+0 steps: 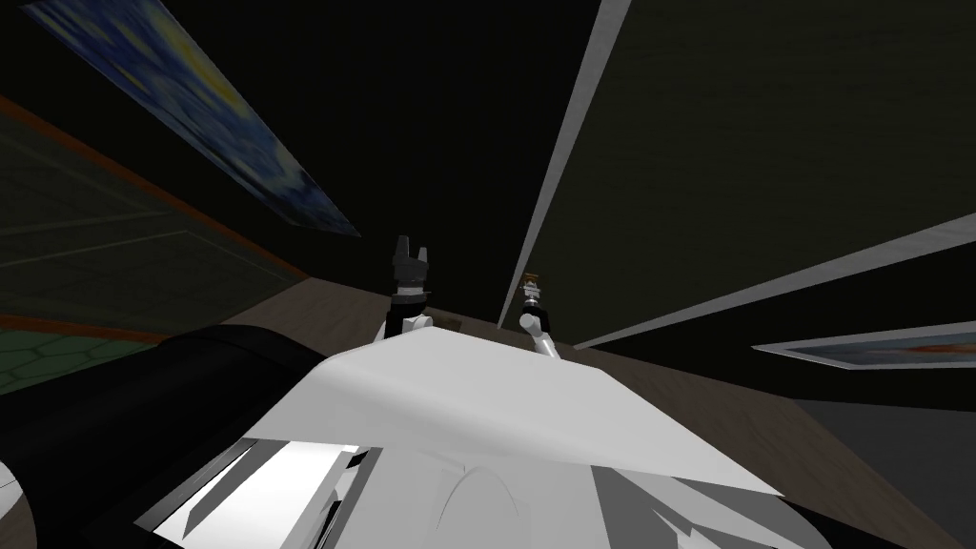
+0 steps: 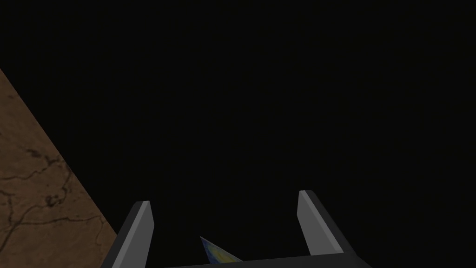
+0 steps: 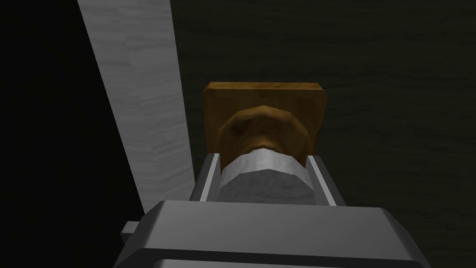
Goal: Pull the door open
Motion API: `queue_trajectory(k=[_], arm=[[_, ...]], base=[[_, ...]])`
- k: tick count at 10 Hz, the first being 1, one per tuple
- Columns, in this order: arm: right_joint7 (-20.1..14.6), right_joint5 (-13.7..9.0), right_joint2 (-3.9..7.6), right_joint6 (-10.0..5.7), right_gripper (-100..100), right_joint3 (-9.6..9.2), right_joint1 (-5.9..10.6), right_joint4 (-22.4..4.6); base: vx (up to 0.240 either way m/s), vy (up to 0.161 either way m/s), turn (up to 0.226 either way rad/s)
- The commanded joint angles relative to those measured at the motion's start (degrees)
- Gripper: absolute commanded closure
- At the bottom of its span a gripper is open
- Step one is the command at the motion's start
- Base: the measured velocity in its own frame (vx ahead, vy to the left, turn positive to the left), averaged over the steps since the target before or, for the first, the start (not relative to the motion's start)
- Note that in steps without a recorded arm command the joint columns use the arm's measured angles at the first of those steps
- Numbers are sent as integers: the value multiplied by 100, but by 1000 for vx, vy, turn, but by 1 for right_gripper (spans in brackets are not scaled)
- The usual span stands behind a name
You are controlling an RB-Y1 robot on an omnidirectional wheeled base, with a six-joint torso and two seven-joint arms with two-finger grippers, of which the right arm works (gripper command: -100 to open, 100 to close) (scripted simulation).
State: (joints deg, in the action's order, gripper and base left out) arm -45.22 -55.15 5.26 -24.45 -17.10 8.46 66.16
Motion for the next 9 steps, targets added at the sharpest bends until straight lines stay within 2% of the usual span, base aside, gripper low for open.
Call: queue_trajectory(k=[1, 4, 9], arm=[[-1, 0, -2, -10, 100, 1, 4, 9], [-19, -4, 22, 7, 100, -8, -10, -9], [-88, -16, 99, -5, 100, -21, -15, -14]], base=[[-13, -1, 1], [-35, -5, 20], [-185, -42, 50]])
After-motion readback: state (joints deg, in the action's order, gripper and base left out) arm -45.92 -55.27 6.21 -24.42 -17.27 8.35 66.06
